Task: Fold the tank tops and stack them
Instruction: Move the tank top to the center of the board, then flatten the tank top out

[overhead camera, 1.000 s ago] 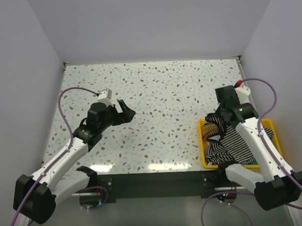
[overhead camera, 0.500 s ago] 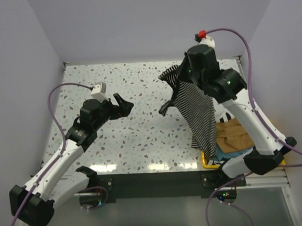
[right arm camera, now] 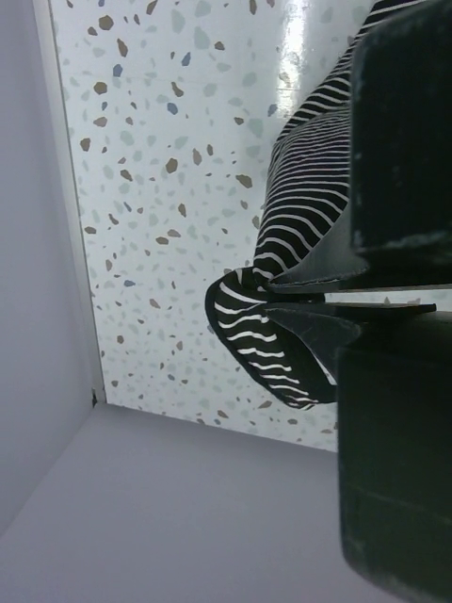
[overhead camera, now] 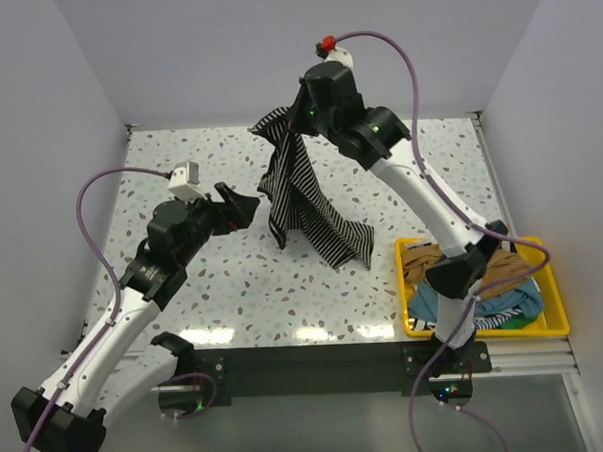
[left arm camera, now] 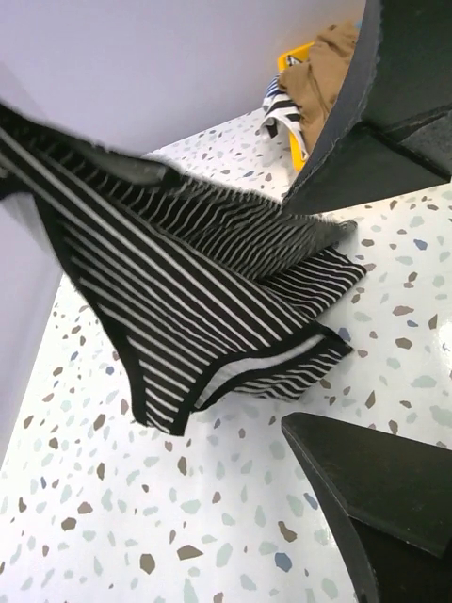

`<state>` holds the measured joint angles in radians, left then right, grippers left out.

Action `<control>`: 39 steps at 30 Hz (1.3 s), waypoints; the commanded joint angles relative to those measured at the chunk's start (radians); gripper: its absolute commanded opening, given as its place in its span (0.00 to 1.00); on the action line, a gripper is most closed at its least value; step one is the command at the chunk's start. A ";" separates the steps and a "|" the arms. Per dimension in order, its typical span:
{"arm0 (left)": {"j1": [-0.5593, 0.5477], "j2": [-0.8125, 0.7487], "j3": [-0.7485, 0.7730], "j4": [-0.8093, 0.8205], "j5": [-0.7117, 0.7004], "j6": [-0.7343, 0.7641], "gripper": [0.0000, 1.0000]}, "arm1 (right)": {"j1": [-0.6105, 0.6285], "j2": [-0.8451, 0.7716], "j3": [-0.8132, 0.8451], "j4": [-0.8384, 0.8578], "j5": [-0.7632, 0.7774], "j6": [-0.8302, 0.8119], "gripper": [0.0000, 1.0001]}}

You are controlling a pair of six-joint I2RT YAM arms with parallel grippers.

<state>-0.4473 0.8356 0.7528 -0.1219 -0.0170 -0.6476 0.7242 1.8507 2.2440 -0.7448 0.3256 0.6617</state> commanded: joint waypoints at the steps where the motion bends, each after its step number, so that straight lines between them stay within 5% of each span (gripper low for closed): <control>1: 0.002 0.028 0.034 -0.021 -0.073 -0.023 0.90 | -0.095 0.149 0.183 0.041 -0.022 0.013 0.00; 6: 0.002 0.097 -0.007 0.027 -0.055 -0.046 0.83 | -0.267 0.295 0.229 0.039 -0.085 0.053 0.05; 10: -0.001 0.187 -0.062 0.086 -0.002 -0.067 0.72 | -0.382 0.304 0.176 0.018 -0.163 0.024 0.62; 13: -0.001 0.226 -0.095 0.145 0.012 -0.075 0.65 | -0.336 0.231 0.133 -0.076 -0.061 -0.059 0.78; 18: -0.001 0.281 -0.148 0.198 0.046 -0.102 0.54 | -0.139 -0.086 -0.356 0.028 0.121 -0.191 0.75; 19: -0.001 0.298 -0.167 0.226 0.055 -0.107 0.53 | -0.109 -0.135 -0.538 0.054 0.136 -0.189 0.72; 23: -0.001 0.350 -0.191 0.281 0.117 -0.121 0.49 | 0.013 -0.310 -0.866 0.073 0.173 -0.169 0.54; 25: -0.002 0.375 -0.202 0.303 0.127 -0.126 0.48 | 0.087 -0.373 -1.008 0.071 0.200 -0.146 0.52; 31: -0.002 0.411 -0.213 0.344 0.149 -0.129 0.47 | 0.202 -0.409 -1.190 0.097 0.256 -0.146 0.51; 39: -0.004 0.447 -0.217 0.367 0.166 -0.132 0.47 | 0.235 -0.274 -1.190 0.199 0.247 -0.232 0.52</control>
<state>-0.4473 1.2793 0.5415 0.1722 0.1261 -0.7677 0.9577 1.5314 1.0245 -0.6178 0.5335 0.4759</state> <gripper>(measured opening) 0.470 0.515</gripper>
